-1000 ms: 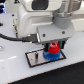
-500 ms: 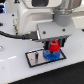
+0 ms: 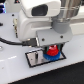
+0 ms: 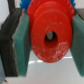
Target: Insert the blue gear onto the right peg, followed by the red gear
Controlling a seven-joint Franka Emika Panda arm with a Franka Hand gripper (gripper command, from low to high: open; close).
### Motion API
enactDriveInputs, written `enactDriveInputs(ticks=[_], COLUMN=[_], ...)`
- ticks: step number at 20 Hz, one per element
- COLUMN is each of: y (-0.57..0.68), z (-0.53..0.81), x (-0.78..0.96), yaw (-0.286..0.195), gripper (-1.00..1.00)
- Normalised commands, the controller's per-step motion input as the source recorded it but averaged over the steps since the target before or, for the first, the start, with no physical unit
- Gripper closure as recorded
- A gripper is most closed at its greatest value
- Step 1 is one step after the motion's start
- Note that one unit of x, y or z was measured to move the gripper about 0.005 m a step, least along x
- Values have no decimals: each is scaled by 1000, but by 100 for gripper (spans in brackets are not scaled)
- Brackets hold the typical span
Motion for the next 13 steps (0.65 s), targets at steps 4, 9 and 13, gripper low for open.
enactDriveInputs(ticks=[4,9,13], y=[0,146,90], z=[0,532,630], x=[128,1,-1], yaw=[0,0,0], gripper=[-100,-100,-100])
